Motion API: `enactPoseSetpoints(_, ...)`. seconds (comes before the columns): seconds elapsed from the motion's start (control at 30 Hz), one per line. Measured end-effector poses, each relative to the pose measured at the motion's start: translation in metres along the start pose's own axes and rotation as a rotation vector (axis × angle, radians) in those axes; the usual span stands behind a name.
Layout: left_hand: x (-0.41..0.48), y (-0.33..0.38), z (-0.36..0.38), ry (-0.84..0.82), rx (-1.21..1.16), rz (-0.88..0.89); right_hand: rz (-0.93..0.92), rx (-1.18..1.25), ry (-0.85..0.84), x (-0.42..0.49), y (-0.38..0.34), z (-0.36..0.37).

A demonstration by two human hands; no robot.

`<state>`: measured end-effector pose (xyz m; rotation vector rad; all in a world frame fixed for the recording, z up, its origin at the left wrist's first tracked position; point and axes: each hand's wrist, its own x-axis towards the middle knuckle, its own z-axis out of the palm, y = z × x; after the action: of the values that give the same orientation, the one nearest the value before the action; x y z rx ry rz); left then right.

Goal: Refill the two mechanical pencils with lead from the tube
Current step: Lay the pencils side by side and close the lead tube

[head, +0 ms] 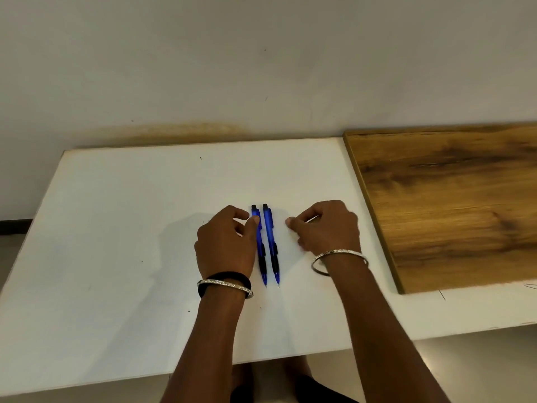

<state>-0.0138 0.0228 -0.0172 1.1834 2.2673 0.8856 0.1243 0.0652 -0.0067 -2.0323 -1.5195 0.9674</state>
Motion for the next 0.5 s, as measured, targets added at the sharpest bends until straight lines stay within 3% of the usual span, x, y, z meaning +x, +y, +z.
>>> enactPoseSetpoints(0.1, -0.002, 0.004, 0.001, 0.006, -0.040, 0.084, 0.015, 0.036, 0.122, 0.009, 0.010, -0.022)
enactPoseSetpoints(0.2, -0.007, 0.010, 0.008, -0.104, -0.024, 0.177, 0.067, 0.007, 0.146, 0.015, 0.025, -0.039)
enactPoseSetpoints(0.33, -0.017, 0.018, 0.022, -0.244, 0.067, 0.287, 0.197, -0.090, -0.008, 0.017, 0.037, -0.047)
enactPoseSetpoints(0.5, -0.025, 0.021, 0.039, -0.308, 0.268, 0.387, 0.287, -0.154, -0.157, 0.013, 0.039, -0.044)
